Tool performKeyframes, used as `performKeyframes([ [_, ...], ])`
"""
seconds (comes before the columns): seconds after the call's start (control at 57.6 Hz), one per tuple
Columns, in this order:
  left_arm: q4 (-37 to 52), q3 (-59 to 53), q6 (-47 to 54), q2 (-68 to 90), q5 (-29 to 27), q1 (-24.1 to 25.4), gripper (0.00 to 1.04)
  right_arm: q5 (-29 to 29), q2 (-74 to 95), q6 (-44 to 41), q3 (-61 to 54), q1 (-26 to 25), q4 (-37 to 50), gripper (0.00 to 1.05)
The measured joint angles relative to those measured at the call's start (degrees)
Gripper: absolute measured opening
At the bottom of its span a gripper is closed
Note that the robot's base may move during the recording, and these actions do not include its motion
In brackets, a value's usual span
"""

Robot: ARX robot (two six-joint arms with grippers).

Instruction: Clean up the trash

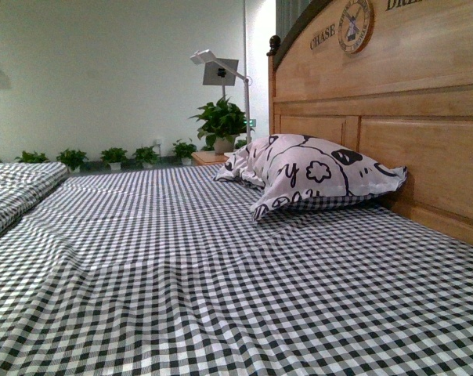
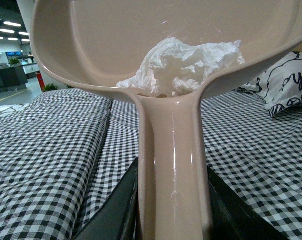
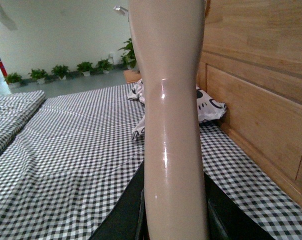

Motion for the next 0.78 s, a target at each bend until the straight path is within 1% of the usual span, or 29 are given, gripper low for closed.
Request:
performKeyframes([
  [0.781,0.0,0.0,0.0,0.0,-0.02,0.0,0.28,0.0,0.0,-0.02,0.0,0.0,0.0,0.19],
])
